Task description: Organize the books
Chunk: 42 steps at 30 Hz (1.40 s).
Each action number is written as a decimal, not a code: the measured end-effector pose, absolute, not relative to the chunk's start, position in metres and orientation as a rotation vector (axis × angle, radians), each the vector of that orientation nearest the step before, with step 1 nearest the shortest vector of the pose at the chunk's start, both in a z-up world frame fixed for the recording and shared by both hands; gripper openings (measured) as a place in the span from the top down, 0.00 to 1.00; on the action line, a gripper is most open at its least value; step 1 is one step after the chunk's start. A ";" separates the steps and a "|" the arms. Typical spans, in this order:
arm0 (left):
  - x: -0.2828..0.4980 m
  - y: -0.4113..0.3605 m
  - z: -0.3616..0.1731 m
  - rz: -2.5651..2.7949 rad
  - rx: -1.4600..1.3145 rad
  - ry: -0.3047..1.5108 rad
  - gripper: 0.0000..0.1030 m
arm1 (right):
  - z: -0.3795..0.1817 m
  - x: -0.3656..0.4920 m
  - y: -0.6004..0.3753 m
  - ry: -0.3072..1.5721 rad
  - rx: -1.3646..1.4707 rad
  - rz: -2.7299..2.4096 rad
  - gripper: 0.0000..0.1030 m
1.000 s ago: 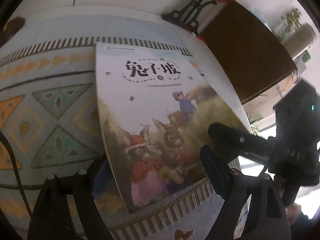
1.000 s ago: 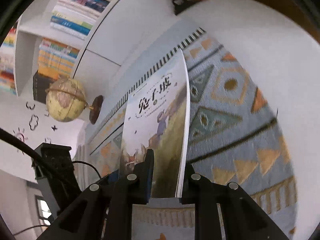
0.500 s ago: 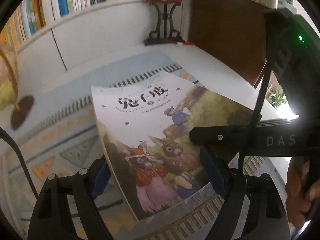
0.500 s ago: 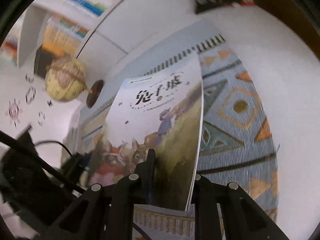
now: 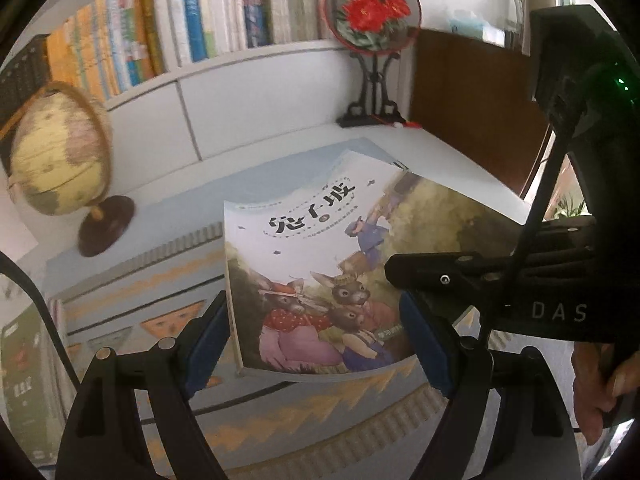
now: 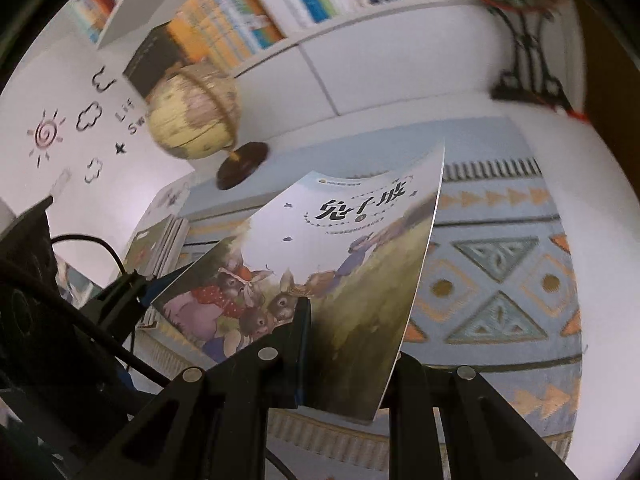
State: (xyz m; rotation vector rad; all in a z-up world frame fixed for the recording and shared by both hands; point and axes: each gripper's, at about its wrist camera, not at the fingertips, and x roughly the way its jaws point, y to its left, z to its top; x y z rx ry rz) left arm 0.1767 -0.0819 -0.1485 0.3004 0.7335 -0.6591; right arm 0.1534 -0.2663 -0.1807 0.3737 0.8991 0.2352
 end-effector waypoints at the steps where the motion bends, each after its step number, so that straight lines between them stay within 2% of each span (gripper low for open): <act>1: 0.177 -0.076 -0.146 -0.659 0.291 0.728 0.22 | -0.175 0.153 -0.256 0.891 0.357 0.236 0.83; 12: 0.169 0.091 -0.095 -0.510 0.263 0.645 0.22 | -0.118 0.158 -0.096 0.771 0.286 0.349 0.83; 22: 0.183 0.235 -0.096 -0.333 0.183 0.632 0.22 | -0.111 0.203 0.071 0.773 0.237 0.541 0.83; 28: 0.203 0.266 -0.109 -0.319 0.149 0.637 0.22 | -0.119 0.230 0.117 0.797 0.221 0.560 0.83; 42: 0.226 0.285 -0.169 -0.357 0.078 0.758 0.22 | -0.176 0.253 0.136 0.943 0.219 0.498 0.81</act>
